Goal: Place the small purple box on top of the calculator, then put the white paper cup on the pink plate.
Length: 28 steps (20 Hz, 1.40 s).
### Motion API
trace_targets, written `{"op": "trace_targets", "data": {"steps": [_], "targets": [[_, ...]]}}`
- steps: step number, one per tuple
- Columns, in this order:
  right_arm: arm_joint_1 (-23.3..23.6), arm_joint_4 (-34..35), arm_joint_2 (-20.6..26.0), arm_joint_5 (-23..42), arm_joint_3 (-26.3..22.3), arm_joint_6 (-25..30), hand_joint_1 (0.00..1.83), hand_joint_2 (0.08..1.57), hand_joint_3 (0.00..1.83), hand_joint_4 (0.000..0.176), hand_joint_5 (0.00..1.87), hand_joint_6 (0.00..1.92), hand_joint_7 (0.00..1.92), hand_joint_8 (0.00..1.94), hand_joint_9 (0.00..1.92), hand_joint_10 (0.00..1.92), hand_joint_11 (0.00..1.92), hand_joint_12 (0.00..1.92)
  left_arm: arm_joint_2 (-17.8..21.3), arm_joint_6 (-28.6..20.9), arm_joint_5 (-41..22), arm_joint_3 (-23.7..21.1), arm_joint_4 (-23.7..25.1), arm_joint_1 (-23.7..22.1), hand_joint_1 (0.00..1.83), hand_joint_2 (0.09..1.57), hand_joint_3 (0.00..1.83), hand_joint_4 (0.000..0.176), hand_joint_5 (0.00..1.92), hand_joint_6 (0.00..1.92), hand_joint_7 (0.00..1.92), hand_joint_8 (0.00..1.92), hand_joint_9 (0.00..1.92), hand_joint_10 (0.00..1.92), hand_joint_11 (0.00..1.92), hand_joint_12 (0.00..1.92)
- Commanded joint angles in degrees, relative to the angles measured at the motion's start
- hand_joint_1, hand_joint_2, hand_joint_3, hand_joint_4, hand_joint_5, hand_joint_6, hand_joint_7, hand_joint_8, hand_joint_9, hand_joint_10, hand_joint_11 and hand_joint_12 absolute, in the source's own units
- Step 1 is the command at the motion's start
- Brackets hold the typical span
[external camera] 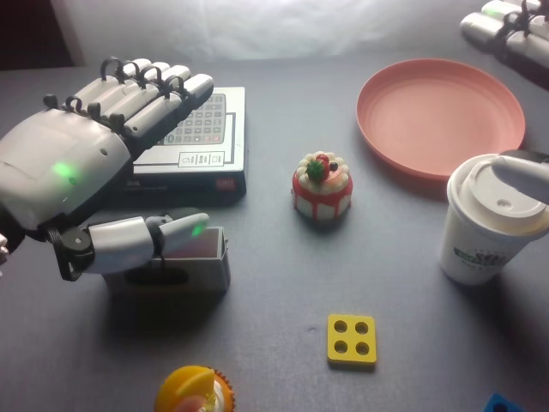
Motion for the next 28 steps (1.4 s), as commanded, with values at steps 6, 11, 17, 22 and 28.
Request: {"op": "trace_targets", "data": {"steps": [6, 11, 17, 22, 28], "targets": [[0.0, 0.9, 0.1, 8.1, -0.1, -0.2, 0.22, 1.25, 0.04, 0.000, 0.00, 0.00, 0.00, 0.00, 0.00, 0.00, 0.00, 0.00, 0.0, 0.2, -6.8, -0.5, -0.3, 0.3, 0.42, 1.16, 0.01, 0.045, 0.00, 0.00, 0.00, 0.00, 0.00, 0.00, 0.00, 0.00], [-0.2, 1.6, 0.2, 8.5, -0.3, -0.2, 0.21, 1.27, 0.03, 0.000, 0.00, 0.00, 0.00, 0.00, 0.00, 0.00, 0.00, 0.00, 0.8, 0.1, -4.7, -1.6, -0.8, 2.7, 0.57, 1.10, 0.00, 0.033, 0.00, 0.00, 0.00, 0.00, 0.00, 0.00, 0.00, 0.00], [-0.4, 1.8, 0.1, 8.6, -0.3, -0.2, 0.20, 1.27, 0.02, 0.000, 0.00, 0.00, 0.00, 0.00, 0.00, 0.00, 0.00, 0.00, -0.5, 0.1, 1.2, -0.8, -0.8, 3.0, 0.70, 0.99, 0.00, 0.052, 0.07, 0.02, 0.06, 0.02, 0.02, 0.01, 0.00, 0.29], [-0.5, 1.8, 0.1, 8.6, -0.3, -0.2, 0.20, 1.28, 0.02, 0.000, 0.00, 0.00, 0.00, 0.00, 0.00, 0.00, 0.00, 0.00, -2.9, 0.1, 6.2, 1.4, -2.5, 3.0, 0.83, 1.03, 0.01, 0.057, 0.21, 0.02, 0.22, 0.01, 0.14, 0.03, 0.00, 0.38], [-0.8, 2.0, -0.1, 8.6, -0.3, -0.2, 0.22, 1.29, 0.02, 0.000, 0.00, 0.00, 0.00, 0.00, 0.00, 0.00, 0.00, 0.00, -4.9, 0.1, 9.8, 3.6, -4.6, 3.0, 1.00, 1.15, 0.00, 0.000, 0.74, 0.06, 0.91, 0.13, 0.69, 0.73, 0.30, 1.60]]}}
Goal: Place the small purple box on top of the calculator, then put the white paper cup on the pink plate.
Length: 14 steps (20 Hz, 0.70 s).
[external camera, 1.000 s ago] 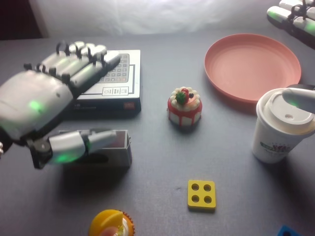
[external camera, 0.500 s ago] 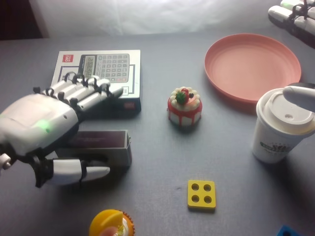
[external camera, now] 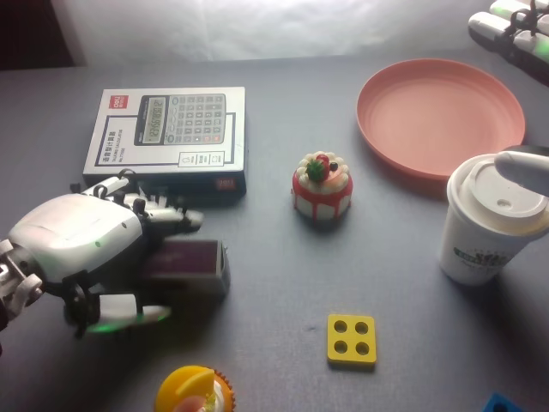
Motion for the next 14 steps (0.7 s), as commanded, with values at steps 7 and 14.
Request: {"op": "trace_targets", "data": {"steps": [7, 14], "targets": [[0.1, 0.4, -0.1, 7.2, 0.0, -0.2, 0.22, 1.28, 0.01, 0.000, 0.00, 0.00, 0.00, 0.00, 0.00, 0.00, 0.00, 0.00, 0.1, -0.1, -9.4, -0.2, 0.1, -0.5, 1.22, 1.22, 0.00, 0.000, 0.76, 1.10, 0.83, 1.50, 0.85, 1.81, 0.92, 1.92], [0.1, 0.5, -0.2, 7.3, 0.1, -0.2, 0.22, 1.28, 0.00, 0.000, 0.00, 0.00, 0.00, 0.00, 0.00, 0.00, 0.00, 0.00, 2.2, 0.0, -19.8, -0.7, -2.8, -1.4, 1.23, 1.21, 0.00, 0.000, 0.78, 1.05, 0.84, 1.50, 0.81, 1.75, 0.76, 1.92]]}}
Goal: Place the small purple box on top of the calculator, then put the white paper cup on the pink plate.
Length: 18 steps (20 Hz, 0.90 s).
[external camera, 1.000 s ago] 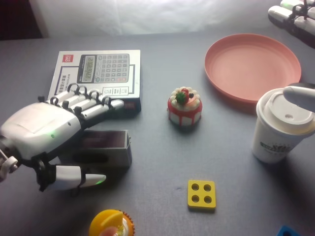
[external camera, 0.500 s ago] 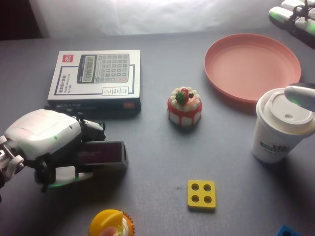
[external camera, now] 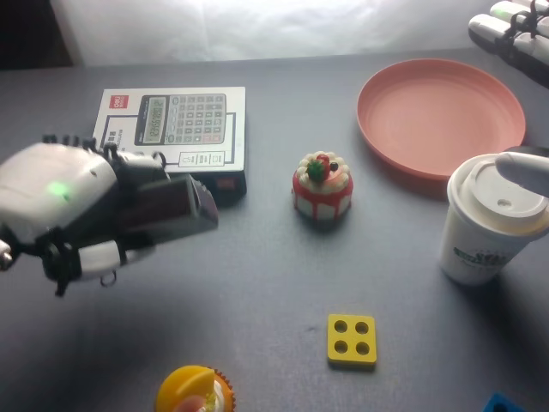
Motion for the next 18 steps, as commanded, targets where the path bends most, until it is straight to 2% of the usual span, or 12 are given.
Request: {"op": "trace_targets", "data": {"steps": [1, 3, 5, 6, 8, 9, 10, 12, 14, 15, 16, 18], "targets": [[0.4, 0.3, -0.1, 7.2, 0.1, -0.2, 0.24, 1.29, 0.00, 0.000, 0.00, 0.00, 0.00, 0.00, 0.00, 0.00, 0.00, 0.00, -0.2, -0.1, -8.2, 0.3, -0.2, -1.1, 1.23, 1.22, 0.00, 0.000, 0.79, 1.04, 0.82, 1.53, 0.79, 1.81, 0.76, 1.92], [0.4, 0.3, -0.2, 7.2, 0.1, -0.2, 0.23, 1.29, 0.00, 0.000, 0.00, 0.00, 0.00, 0.00, 0.00, 0.00, 0.00, 0.00, -0.9, -0.1, -8.9, 1.5, -2.6, -2.2, 1.23, 1.21, 0.00, 0.000, 0.81, 1.01, 0.84, 1.50, 0.82, 1.77, 0.85, 1.92], [0.4, 0.3, -0.2, 7.2, 0.1, -0.2, 0.24, 1.29, 0.01, 0.000, 0.00, 0.00, 0.00, 0.00, 0.00, 0.00, 0.00, 0.00, -1.6, -0.1, -8.2, 3.0, -4.6, -3.7, 1.23, 1.21, 0.00, 0.000, 0.80, 1.03, 0.84, 1.49, 0.84, 1.63, 0.84, 1.92], [0.4, 0.3, -0.2, 7.2, 0.1, -0.2, 0.22, 1.30, 0.01, 0.000, 0.00, 0.00, 0.00, 0.00, 0.00, 0.00, 0.00, 0.00, -2.0, -0.1, -7.3, 3.9, -5.7, -4.6, 1.24, 1.19, 0.00, 0.000, 0.83, 1.00, 0.87, 1.42, 0.84, 1.50, 0.79, 1.83], [0.4, 0.3, -0.2, 7.2, 0.2, -0.2, 0.24, 1.30, 0.01, 0.000, 0.00, 0.00, 0.00, 0.00, 0.00, 0.00, 0.00, 0.00, -3.3, -0.1, -5.3, 6.0, -7.8, -6.7, 1.36, 1.19, 0.00, 0.000, 0.83, 0.94, 0.82, 1.34, 0.81, 1.54, 0.71, 1.81], [0.4, 0.3, -0.2, 7.3, 0.2, -0.2, 0.24, 1.30, 0.01, 0.000, 0.00, 0.00, 0.00, 0.00, 0.00, 0.00, 0.00, 0.00, -4.1, -0.1, -3.9, 7.3, -8.7, -8.2, 1.25, 1.19, 0.00, 0.000, 0.84, 1.00, 0.83, 1.43, 0.76, 1.50, 0.71, 1.86], [0.4, 0.4, -0.2, 7.3, 0.2, -0.2, 0.24, 1.30, 0.00, 0.000, 0.00, 0.00, 0.00, 0.00, 0.00, 0.00, 0.00, 0.00, -5.0, -0.1, -1.8, 9.1, -9.5, -10.0, 1.34, 1.19, 0.00, 0.000, 0.84, 0.95, 0.81, 1.37, 0.79, 1.54, 0.69, 1.85], [0.4, 0.4, -0.6, 7.3, 0.3, -0.2, 0.26, 1.30, 0.00, 0.000, 0.00, 0.00, 0.00, 0.00, 0.00, 0.00, 0.00, 0.00, -6.4, -0.1, 1.2, 11.5, -11.1, -12.1, 1.35, 1.19, 0.00, 0.000, 0.84, 0.98, 0.80, 1.35, 0.79, 1.53, 0.64, 1.76], [0.4, 0.4, -0.9, 7.3, 0.5, -0.2, 0.23, 1.29, 0.00, 0.000, 0.00, 0.00, 0.00, 0.00, 0.00, 0.00, 0.00, 0.00, -7.8, -0.1, 4.5, 14.0, -13.2, -13.8, 1.23, 1.20, 0.00, 0.000, 0.86, 0.98, 0.81, 1.49, 0.72, 1.49, 0.63, 1.83], [0.4, 0.4, -1.0, 7.3, 0.5, -0.2, 0.24, 1.29, 0.00, 0.000, 0.00, 0.00, 0.00, 0.00, 0.00, 0.00, 0.00, 0.00, -9.2, 0.2, 7.5, 16.4, -14.9, -15.3, 1.33, 1.20, 0.01, 0.000, 0.85, 0.96, 0.77, 1.42, 0.75, 1.57, 0.59, 1.80], [0.3, 0.4, -1.2, 7.2, 0.6, -0.2, 0.24, 1.29, 0.00, 0.000, 0.00, 0.00, 0.00, 0.00, 0.00, 0.00, 0.00, 0.00, -10.0, 0.6, 9.6, 17.8, -15.8, -16.3, 1.25, 1.21, 0.00, 0.000, 0.82, 1.00, 0.79, 1.51, 0.73, 1.56, 0.64, 1.86], [0.2, 0.6, -1.3, 7.2, 0.7, -0.2, 0.23, 1.29, 0.00, 0.000, 0.00, 0.00, 0.00, 0.00, 0.00, 0.00, 0.00, 0.00, -11.2, 2.4, 12.6, 19.6, -17.7, -17.8, 1.34, 1.21, 0.00, 0.000, 0.86, 0.99, 0.75, 1.42, 0.73, 1.57, 0.53, 1.77]]}}
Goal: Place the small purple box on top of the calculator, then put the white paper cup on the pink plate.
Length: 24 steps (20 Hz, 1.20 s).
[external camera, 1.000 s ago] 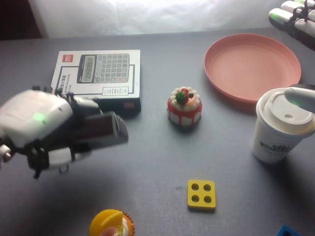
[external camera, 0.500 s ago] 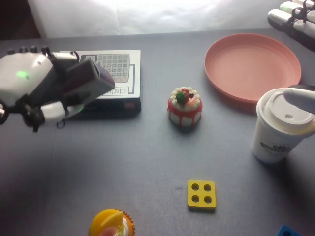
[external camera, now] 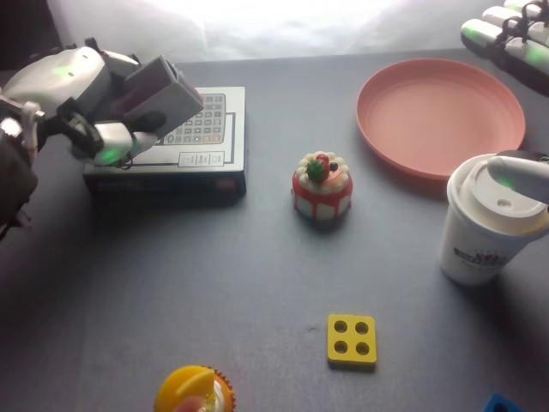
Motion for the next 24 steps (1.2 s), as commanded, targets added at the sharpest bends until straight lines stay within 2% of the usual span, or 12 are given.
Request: {"op": "trace_targets", "data": {"steps": [1, 2, 4, 5, 6, 10, 12, 14, 16, 19, 22, 24], "targets": [[0.3, 0.3, -0.1, 7.2, 0.2, -0.2, 0.24, 1.28, 0.00, 0.000, 0.00, 0.00, 0.00, 0.00, 0.00, 0.00, 0.00, 0.00, -0.8, 1.0, -3.3, 0.9, 0.3, -1.5, 1.35, 1.21, 0.00, 0.000, 0.87, 0.96, 0.75, 1.42, 0.72, 1.58, 0.51, 1.79], [0.3, 0.3, -0.1, 7.2, 0.3, -0.2, 0.22, 1.28, 0.00, 0.000, 0.00, 0.00, 0.00, 0.00, 0.00, 0.00, 0.00, 0.00, -1.5, 1.1, -1.9, 1.9, 0.0, -2.0, 1.34, 1.21, 0.00, 0.000, 0.85, 0.99, 0.76, 1.42, 0.68, 1.61, 0.43, 1.81], [0.2, 0.3, -0.2, 7.2, 0.3, -0.2, 0.24, 1.28, 0.00, 0.000, 0.00, 0.00, 0.00, 0.00, 0.00, 0.00, 0.00, 0.00, -2.8, 3.4, 1.3, 3.7, -2.3, -3.1, 1.18, 1.26, 0.01, 0.000, 0.62, 1.35, 0.78, 1.47, 0.45, 1.20, 0.18, 1.76], [0.2, 0.3, -0.2, 7.2, 0.3, -0.1, 0.24, 1.28, 0.00, 0.000, 0.00, 0.00, 0.00, 0.00, 0.00, 0.00, 0.00, 0.00, -3.3, 5.3, 2.8, 4.3, -3.4, -3.7, 1.28, 1.22, 0.00, 0.000, 0.51, 0.80, 0.77, 1.37, 0.43, 1.10, 0.09, 1.75], [0.1, 0.3, -0.2, 7.2, 0.3, -0.1, 0.24, 1.28, 0.00, 0.000, 0.00, 0.00, 0.00, 0.00, 0.00, 0.00, 0.00, 0.00, -3.7, 6.3, 3.7, 4.7, -3.9, -4.1, 1.15, 1.17, 0.00, 0.000, 0.49, 0.44, 0.57, 0.85, 0.42, 0.90, 0.12, 1.69], [0.1, 0.4, -0.2, 7.2, 0.3, -0.1, 0.24, 1.28, 0.00, 0.000, 0.00, 0.00, 0.00, 0.00, 0.00, 0.00, 0.00, 0.00, -4.4, 6.9, 5.0, 5.3, -3.9, -4.6, 0.88, 1.12, 0.00, 0.007, 0.31, 0.02, 0.30, 0.07, 0.17, 0.59, 0.01, 1.57], [0.1, 0.4, -0.2, 7.2, 0.3, -0.1, 0.27, 1.28, 0.00, 0.000, 0.00, 0.00, 0.00, 0.00, 0.00, 0.00, 0.00, 0.00, -4.4, 6.9, 4.9, 5.2, -3.3, -4.6, 0.73, 1.10, 0.00, 0.083, 0.11, 0.00, 0.06, 0.00, 0.01, 0.21, 0.00, 1.11], [0.0, 0.4, -0.2, 7.2, 0.2, -0.1, 0.29, 1.26, 0.00, 0.000, 0.00, 0.00, 0.00, 0.00, 0.00, 0.00, 0.00, 0.00, -3.6, 6.8, 2.7, 3.7, -1.6, -4.6, 0.65, 1.08, 0.00, 0.136, 0.01, 0.00, 0.00, 0.00, 0.00, 0.01, 0.00, 0.20], [0.0, 0.4, 0.0, 7.3, 0.0, -0.1, 0.37, 1.22, 0.00, 0.021, 0.00, 0.00, 0.00, 0.00, 0.00, 0.00, 0.00, 0.00, -2.2, 6.1, -0.1, 1.6, 1.0, -4.5, 0.58, 1.10, 0.00, 0.146, 0.00, 0.00, 0.00, 0.00, 0.00, 0.00, 0.00, 0.01], [-0.3, -0.1, 0.4, 7.3, -0.2, 1.7, 0.44, 1.15, 0.00, 0.016, 0.00, 0.00, 0.00, 0.00, 0.00, 0.00, 0.00, 0.00, 0.4, 4.0, -5.7, -2.2, 5.9, -4.4, 0.51, 1.12, 0.01, 0.115, 0.00, 0.00, 0.00, 0.00, 0.00, 0.00, 0.00, 0.00], [-1.0, -1.5, 1.0, 7.3, 0.0, 5.3, 0.49, 1.11, 0.00, 0.015, 0.00, 0.00, 0.00, 0.00, 0.00, 0.00, 0.00, 0.00, 3.3, 2.5, -12.3, -6.4, 10.2, -2.9, 0.44, 1.17, 0.03, 0.140, 0.01, 0.00, 0.00, 0.00, 0.00, 0.00, 0.00, 0.00], [-1.7, -3.0, 1.0, 7.3, 0.7, 9.1, 0.49, 1.05, 0.00, 0.030, 0.00, 0.00, 0.00, 0.00, 0.00, 0.00, 0.00, 0.00, 4.9, 0.1, -17.0, -8.7, 13.0, -1.0, 0.40, 1.20, 0.03, 0.135, 0.01, 0.00, 0.00, 0.00, 0.00, 0.00, 0.01, 0.01]]}}
